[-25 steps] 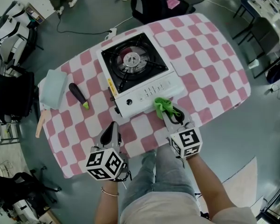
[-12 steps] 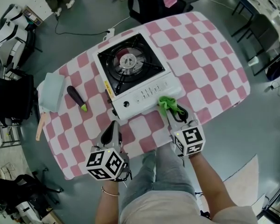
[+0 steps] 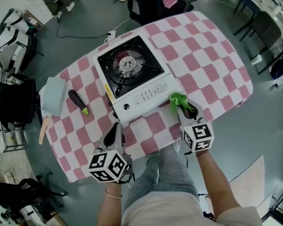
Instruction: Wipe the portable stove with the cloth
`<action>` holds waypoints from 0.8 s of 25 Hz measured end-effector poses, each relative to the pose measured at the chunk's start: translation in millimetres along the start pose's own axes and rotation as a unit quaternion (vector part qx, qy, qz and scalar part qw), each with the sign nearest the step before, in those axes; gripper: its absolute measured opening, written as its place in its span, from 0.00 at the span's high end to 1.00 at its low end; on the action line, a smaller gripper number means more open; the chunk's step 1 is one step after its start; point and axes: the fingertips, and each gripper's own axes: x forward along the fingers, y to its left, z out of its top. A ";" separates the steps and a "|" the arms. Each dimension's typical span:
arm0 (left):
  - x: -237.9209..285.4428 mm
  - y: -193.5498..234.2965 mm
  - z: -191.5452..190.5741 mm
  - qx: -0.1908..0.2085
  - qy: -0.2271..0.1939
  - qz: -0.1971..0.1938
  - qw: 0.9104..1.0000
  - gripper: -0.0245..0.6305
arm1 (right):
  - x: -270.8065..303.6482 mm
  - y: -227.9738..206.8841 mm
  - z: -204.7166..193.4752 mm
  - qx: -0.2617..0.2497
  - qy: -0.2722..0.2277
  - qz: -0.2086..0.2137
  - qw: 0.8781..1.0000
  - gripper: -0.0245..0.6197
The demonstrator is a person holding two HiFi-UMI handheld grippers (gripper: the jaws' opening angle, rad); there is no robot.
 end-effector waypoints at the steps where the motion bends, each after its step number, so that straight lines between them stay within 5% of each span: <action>1: 0.2 -0.8 0.4 0.001 0.000 0.000 1.000 0.96 | -0.5 -3.3 -0.2 0.002 0.000 -0.004 1.000 0.83; 20: 6.2 -14.8 13.3 0.009 -0.002 -0.006 1.000 0.96 | -3.6 -40.0 -2.0 0.040 0.026 -0.036 0.998 0.83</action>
